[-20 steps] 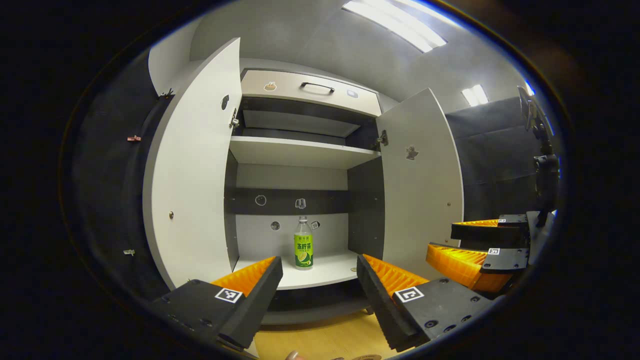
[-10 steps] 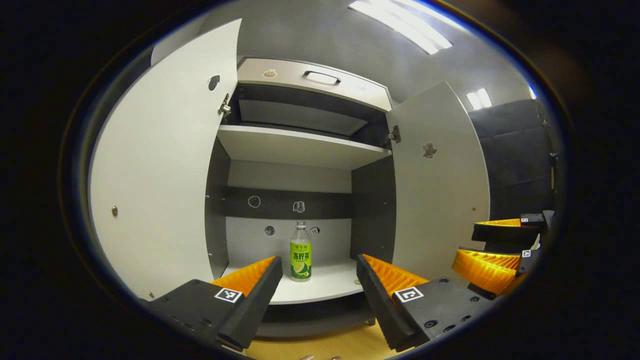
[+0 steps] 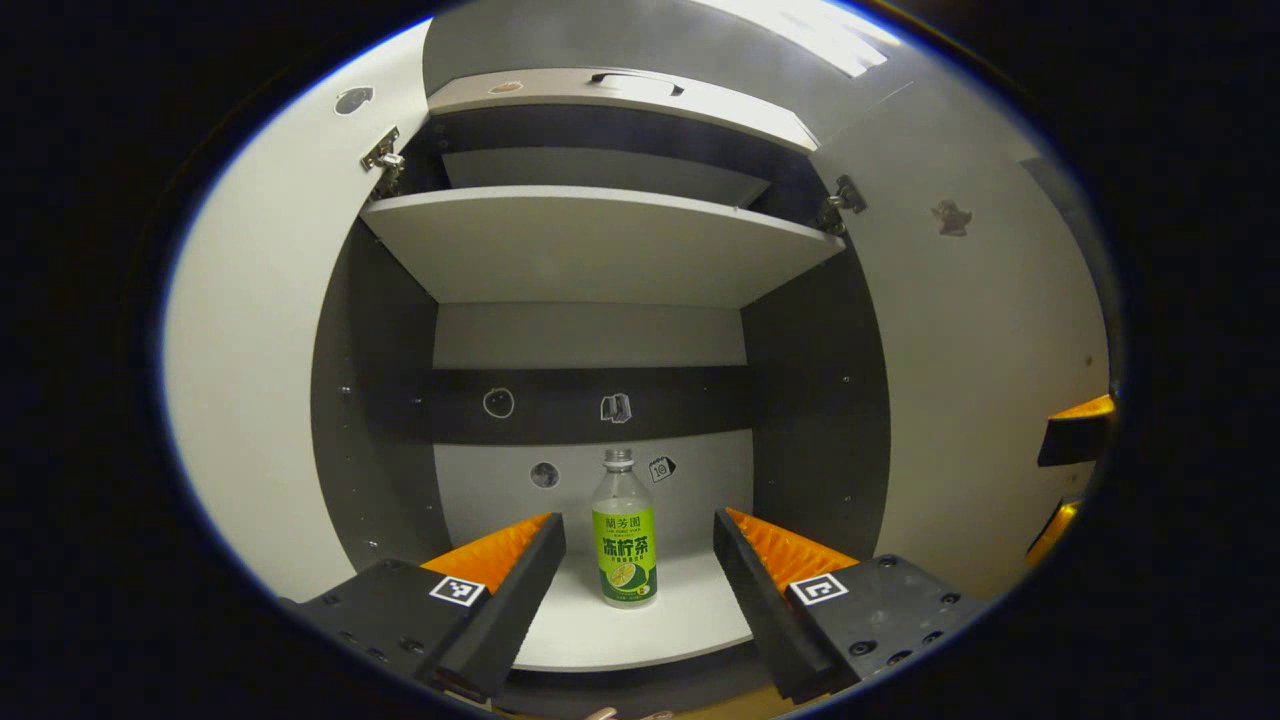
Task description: Grasp the bottle in the cabinet with the left hand and place it on the coaster, then close the right door with the right hand and the left door with the left hand.
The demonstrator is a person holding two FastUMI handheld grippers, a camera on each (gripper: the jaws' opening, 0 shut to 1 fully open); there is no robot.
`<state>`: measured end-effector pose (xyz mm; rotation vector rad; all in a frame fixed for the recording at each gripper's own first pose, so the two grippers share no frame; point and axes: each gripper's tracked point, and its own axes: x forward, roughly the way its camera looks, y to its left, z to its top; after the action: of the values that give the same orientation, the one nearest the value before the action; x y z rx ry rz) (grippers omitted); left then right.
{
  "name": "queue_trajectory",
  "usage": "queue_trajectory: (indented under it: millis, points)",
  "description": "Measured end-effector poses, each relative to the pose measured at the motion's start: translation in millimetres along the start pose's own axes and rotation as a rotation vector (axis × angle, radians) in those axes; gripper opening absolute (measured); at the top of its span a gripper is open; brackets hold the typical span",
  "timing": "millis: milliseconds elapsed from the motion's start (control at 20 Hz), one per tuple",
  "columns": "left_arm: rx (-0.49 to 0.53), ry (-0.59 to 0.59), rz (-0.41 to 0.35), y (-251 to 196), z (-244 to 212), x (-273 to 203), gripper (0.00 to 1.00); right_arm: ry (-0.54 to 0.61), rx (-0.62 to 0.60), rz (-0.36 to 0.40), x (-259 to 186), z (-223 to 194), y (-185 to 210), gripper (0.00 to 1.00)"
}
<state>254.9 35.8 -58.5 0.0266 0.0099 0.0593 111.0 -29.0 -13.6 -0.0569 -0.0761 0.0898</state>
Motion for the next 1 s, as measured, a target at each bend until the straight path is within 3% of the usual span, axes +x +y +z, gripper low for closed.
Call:
queue_trajectory:
  millis: [400, 1000]
  points:
    - [0.031, 0.029, -0.01, 4.1, -40.8, 72.5, 0.95, -0.015, 0.005, 0.008, 34.5, -10.0, -5.5, 0.98]
    - [0.108, 0.055, -0.036, 15.8, -86.5, 138.9, 0.96, 0.022, -0.001, 0.013, 96.3, -50.0, -6.7, 0.98]
